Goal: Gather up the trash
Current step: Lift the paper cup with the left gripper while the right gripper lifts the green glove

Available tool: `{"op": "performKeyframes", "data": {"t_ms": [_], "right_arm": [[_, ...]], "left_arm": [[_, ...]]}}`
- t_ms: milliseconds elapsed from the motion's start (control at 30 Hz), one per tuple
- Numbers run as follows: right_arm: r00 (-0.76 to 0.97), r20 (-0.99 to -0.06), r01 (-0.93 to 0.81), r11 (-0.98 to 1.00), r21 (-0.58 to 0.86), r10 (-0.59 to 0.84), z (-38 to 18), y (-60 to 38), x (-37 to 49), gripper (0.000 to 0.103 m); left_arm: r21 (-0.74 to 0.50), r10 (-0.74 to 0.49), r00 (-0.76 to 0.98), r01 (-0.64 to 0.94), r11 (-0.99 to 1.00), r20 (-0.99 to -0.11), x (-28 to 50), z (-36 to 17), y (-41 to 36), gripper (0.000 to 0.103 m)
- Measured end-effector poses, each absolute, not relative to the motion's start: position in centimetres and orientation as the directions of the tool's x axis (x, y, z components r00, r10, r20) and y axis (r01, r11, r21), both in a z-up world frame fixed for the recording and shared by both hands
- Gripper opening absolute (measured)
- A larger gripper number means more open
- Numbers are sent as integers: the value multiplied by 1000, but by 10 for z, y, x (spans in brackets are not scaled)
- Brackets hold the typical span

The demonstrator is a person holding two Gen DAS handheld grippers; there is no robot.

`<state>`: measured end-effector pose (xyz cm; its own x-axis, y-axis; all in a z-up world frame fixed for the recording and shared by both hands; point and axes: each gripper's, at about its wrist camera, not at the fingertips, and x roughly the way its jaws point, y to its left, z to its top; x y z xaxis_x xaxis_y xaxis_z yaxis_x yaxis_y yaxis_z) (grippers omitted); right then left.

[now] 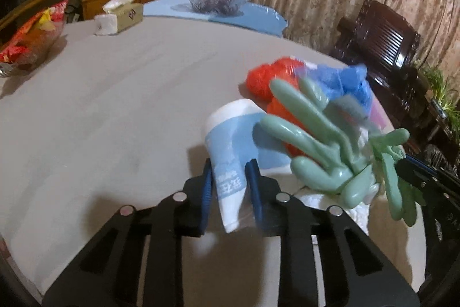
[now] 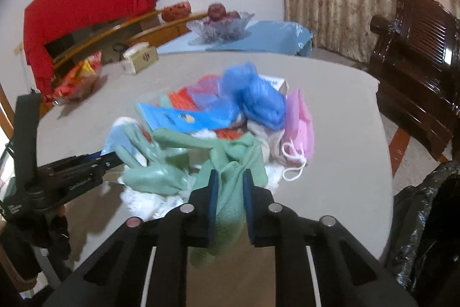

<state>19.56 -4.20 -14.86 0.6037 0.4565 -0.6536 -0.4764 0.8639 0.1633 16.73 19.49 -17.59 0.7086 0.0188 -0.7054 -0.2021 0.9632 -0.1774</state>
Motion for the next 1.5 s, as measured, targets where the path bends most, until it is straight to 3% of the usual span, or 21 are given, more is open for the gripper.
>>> {"op": "performKeyframes", "data": {"t_ms": [433, 800, 1133, 1233, 1367, 1433, 1500], "right_arm": [[656, -572, -496, 852, 165, 493, -105, -67, 155, 11], [697, -549, -468, 873, 139, 461, -93, -87, 137, 7], [616, -663, -450, 881, 147, 425, -138, -92, 136, 6], [602, -680, -435, 886, 161, 419, -146, -95, 136, 13], [587, -699, -403, 896, 185, 408, -157, -96, 137, 43], [579, -711, -397, 900, 181, 399, -165, -92, 138, 51], [565, -731, -388, 905, 174, 382, -174, -88, 140, 52]], "left_arm": [[-107, 85, 756, -202, 974, -649, 124, -127, 194, 21], [-137, -33, 780, -68, 988, -625, 104, -102, 149, 21], [-119, -76, 725, -7, 993, -684, 105, -133, 125, 21], [-120, -77, 706, -11, 993, -704, 103, -144, 127, 21], [-115, -73, 707, -12, 993, -703, 103, -148, 130, 21], [-119, -74, 707, -15, 993, -703, 103, -149, 131, 21], [-118, -74, 708, -14, 993, -702, 102, -151, 132, 21]]}}
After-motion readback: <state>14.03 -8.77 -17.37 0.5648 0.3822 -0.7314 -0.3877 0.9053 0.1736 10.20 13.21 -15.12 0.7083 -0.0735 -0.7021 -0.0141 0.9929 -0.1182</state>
